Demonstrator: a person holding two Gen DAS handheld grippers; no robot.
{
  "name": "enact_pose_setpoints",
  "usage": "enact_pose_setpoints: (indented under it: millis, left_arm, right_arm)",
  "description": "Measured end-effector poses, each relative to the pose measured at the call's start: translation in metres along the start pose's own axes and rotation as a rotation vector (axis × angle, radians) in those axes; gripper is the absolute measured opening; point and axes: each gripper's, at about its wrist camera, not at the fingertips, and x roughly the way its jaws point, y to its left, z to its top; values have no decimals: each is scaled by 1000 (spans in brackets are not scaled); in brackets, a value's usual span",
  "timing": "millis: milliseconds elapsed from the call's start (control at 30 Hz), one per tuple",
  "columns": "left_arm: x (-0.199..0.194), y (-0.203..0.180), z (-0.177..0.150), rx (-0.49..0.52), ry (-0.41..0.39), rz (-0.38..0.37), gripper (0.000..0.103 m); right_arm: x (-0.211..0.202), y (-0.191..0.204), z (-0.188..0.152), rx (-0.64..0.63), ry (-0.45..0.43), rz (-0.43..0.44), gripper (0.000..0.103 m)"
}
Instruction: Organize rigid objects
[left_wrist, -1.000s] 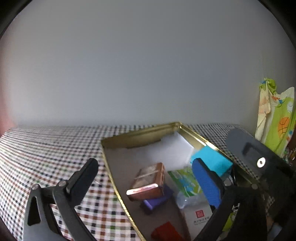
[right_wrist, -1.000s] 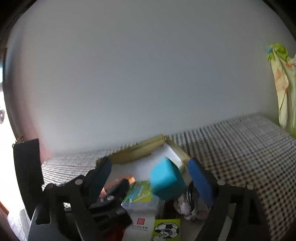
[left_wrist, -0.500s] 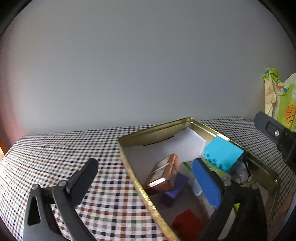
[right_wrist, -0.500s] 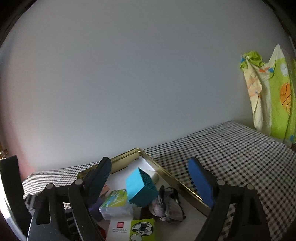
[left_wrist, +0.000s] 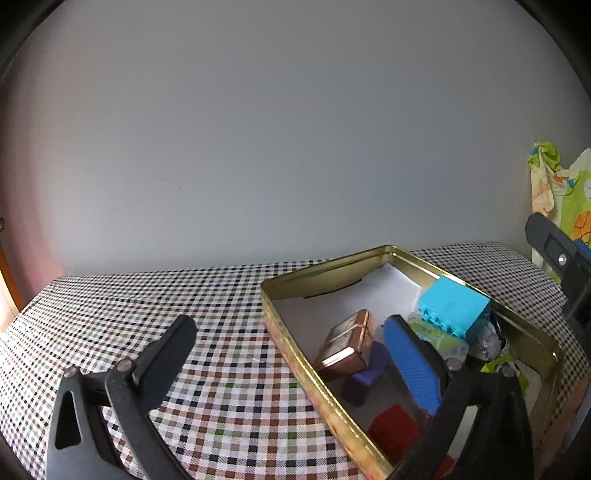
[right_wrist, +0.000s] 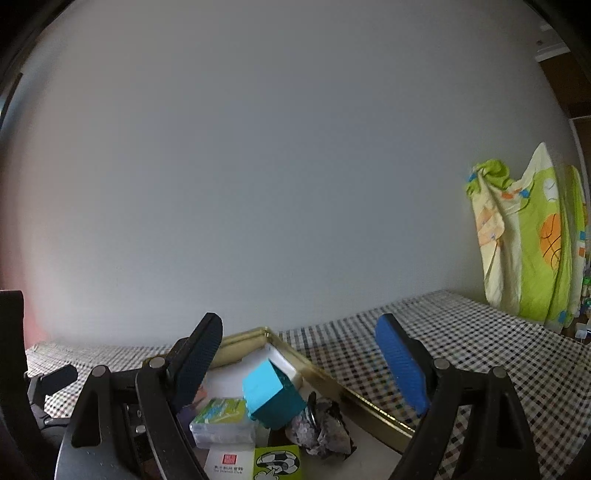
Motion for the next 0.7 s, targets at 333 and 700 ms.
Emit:
enact_pose_setpoints:
  millis: [333,700]
  left_arm:
    - [-11,3,-4,-4,-17,-11,103]
    - [-33,2,-8,29,-39,-25,103]
  right_arm:
    - [-17,-6,-1,11,-37,-48,90]
    - [-52,7,-5,-28,-77,-71,96]
